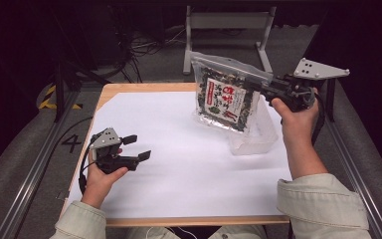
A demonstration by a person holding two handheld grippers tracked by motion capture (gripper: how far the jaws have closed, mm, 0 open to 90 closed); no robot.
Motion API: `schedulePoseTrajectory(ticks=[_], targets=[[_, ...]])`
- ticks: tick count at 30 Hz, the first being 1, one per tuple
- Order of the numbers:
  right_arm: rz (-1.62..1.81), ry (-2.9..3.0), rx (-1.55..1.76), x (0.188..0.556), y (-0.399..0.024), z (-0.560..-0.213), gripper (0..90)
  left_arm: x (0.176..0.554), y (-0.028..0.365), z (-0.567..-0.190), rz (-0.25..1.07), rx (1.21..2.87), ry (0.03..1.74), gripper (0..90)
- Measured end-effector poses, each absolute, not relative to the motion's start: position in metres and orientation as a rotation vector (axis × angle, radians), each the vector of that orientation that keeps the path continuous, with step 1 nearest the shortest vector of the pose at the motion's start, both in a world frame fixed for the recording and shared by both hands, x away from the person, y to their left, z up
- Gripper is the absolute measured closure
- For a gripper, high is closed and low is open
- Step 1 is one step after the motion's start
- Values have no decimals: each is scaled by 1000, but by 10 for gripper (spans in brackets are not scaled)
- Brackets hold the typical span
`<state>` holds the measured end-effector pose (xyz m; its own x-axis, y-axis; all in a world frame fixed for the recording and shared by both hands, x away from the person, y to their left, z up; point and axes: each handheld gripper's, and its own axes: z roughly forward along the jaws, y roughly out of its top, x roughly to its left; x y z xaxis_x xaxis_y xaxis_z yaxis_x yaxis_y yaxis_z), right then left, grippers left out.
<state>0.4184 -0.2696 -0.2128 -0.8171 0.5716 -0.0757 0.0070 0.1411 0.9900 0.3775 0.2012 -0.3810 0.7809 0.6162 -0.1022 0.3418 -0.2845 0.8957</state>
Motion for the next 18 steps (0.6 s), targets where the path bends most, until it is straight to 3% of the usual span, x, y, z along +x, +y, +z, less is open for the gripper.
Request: schedulePoseTrajectory(ticks=[18], targets=[[1621, 1890, 645, 444, -305, -214, 784, 380, 203, -391, 333, 1920, 744, 220]])
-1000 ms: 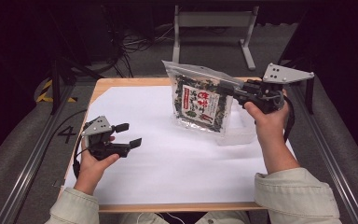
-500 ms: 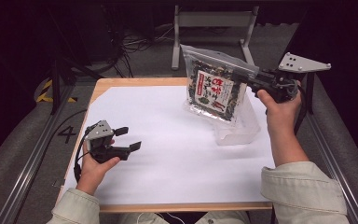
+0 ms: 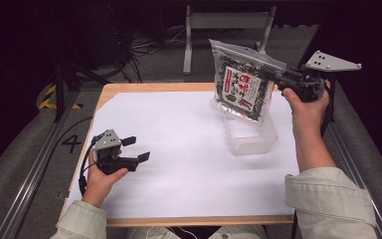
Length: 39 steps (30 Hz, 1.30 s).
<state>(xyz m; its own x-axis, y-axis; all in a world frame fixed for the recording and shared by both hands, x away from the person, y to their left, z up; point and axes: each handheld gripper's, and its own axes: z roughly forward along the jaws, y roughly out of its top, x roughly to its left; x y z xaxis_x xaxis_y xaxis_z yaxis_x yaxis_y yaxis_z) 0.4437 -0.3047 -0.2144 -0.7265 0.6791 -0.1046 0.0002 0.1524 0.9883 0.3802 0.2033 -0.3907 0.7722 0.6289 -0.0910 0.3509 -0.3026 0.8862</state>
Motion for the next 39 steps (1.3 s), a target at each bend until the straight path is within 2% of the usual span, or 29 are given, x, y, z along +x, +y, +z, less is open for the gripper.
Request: schedulePoseTrajectory(ticks=[27, 39], targets=[[1566, 1770, 712, 461, -329, -226, 784, 382, 201, -393, 320, 1923, 732, 220], [1576, 1772, 752, 466, -334, -246, 784, 382, 201, -393, 311, 1927, 740, 222]])
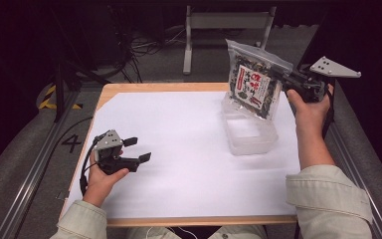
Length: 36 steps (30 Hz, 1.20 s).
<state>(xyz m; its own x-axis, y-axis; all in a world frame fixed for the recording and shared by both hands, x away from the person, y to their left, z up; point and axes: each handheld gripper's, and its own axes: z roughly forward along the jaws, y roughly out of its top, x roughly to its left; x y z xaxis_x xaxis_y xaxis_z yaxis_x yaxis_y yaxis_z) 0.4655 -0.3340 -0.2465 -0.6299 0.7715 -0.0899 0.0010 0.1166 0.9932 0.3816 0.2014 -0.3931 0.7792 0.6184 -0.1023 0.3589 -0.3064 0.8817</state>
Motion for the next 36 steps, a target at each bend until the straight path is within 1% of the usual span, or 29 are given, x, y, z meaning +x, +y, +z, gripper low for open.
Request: schedulePoseTrajectory(ticks=[21, 27, 32, 36], targets=[[1594, 1786, 818, 467, -344, -292, 784, 382, 201, -394, 317, 1932, 735, 222], [1594, 1807, 825, 463, -345, -293, 782, 382, 200, -394, 317, 1936, 735, 223], [1504, 1885, 866, 462, -340, -298, 781, 381, 200, -394, 320, 1935, 730, 222], [1483, 1898, 904, 459, -344, -302, 782, 382, 199, -395, 312, 1941, 733, 222]])
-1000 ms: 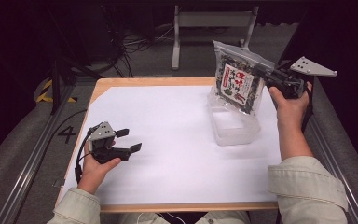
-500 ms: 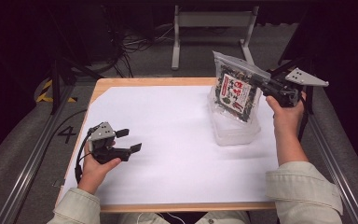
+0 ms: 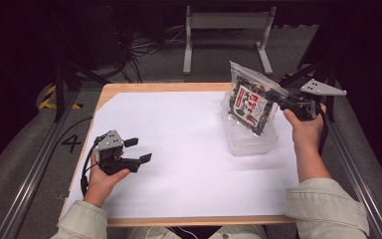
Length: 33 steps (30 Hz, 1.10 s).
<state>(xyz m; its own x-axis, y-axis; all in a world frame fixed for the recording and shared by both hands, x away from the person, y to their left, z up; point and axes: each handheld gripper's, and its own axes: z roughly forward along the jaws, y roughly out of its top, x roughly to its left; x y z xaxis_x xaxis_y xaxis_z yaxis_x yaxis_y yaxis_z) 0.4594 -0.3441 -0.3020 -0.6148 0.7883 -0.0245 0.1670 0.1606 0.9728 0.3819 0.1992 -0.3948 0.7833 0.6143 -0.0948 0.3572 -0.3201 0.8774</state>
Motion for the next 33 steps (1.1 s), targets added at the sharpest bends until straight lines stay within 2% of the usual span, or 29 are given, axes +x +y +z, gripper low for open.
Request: schedulePoseTrajectory(ticks=[33], targets=[[1389, 1955, 1019, 457, -363, -309, 763, 383, 197, -399, 301, 1955, 746, 222]])
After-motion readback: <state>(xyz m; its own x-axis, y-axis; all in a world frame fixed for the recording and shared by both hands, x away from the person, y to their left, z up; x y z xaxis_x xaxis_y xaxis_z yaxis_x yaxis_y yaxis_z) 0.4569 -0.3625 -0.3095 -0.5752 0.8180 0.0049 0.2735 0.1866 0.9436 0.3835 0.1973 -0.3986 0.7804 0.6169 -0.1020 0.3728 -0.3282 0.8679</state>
